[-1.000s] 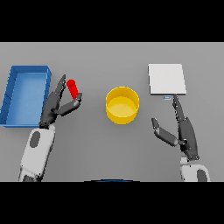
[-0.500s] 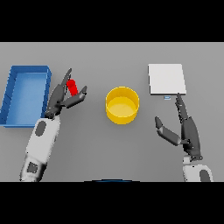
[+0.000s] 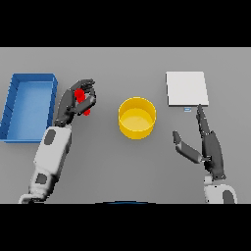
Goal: Pick up the red beaker and tilt it to pour out 1 green nut into yellow bowl. Pick up the yellow bowl and place it on the metallic measuring scale.
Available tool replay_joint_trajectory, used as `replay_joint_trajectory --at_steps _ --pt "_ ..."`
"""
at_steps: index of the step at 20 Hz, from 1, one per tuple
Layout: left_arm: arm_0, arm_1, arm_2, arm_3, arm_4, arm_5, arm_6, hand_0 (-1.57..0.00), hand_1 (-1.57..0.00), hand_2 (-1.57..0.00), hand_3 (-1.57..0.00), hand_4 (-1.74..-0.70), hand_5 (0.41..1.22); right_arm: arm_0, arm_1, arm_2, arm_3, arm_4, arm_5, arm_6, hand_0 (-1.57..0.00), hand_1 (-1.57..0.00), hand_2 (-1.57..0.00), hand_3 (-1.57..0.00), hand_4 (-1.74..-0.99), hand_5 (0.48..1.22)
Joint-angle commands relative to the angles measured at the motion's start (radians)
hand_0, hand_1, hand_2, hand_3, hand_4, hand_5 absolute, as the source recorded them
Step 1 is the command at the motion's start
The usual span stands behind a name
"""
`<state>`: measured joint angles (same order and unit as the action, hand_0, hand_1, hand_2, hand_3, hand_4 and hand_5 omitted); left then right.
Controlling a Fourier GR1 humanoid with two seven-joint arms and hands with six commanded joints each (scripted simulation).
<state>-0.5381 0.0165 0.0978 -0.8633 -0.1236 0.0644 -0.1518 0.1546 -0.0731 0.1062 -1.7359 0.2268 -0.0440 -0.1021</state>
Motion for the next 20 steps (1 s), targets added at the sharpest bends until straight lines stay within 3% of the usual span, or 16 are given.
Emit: replay_joint_trajectory --at_steps 1,4,7,8,14,20 --pt "-0.008 -0.007 -0.009 0.017 -0.018 0.017 -0.007 -0.66 -0.7 -0.73 -0.72 -1.5 0.941 -0.004 -0.009 -0.009 0.001 -0.005 0.001 0.005 0.0 0.0 0.0 0.0 -1.255 0.644" --pt "-0.018 0.001 -0.028 0.029 -0.045 0.012 -0.026 -1.11 -1.12 -1.14 -0.97 -1.6 1.078 0.003 0.003 -0.001 0.002 0.003 -0.006 0.003 0.0 0.0 0.0 0.0 -1.252 0.644" --pt "-0.009 -0.004 -0.036 0.022 -0.053 0.001 -0.033 -1.33 -1.34 -1.35 -1.27 -1.52 1.148 0.014 -0.005 -0.006 0.006 -0.007 0.004 -0.008 0.0 0.0 0.0 0.0 -1.259 0.646" --pt "-0.013 -0.007 -0.035 0.017 -0.06 0.009 -0.007 -1.38 -1.39 -1.4 -1.33 -1.51 1.162 0.012 -0.007 -0.01 -0.001 -0.006 0.0 -0.003 0.0 0.0 0.0 0.0 -1.257 0.645" --pt "-0.009 -0.025 -0.016 -0.044 -0.001 0.049 -0.045 -1.52 -1.52 -1.52 -1.51 -1.68 1.122 0.02 -0.004 -0.006 -0.015 0.001 -0.006 -0.004 0.0 0.0 0.0 0.0 -1.258 0.646" --pt "-0.018 0.041 -0.127 -0.194 -0.076 0.043 0.054 -1.56 -1.56 -1.56 -1.55 -1.72 1.117 0.005 -0.016 -0.009 -0.002 0.002 0.002 -0.005 0.0 0.0 0.0 0.0 -1.261 0.661"
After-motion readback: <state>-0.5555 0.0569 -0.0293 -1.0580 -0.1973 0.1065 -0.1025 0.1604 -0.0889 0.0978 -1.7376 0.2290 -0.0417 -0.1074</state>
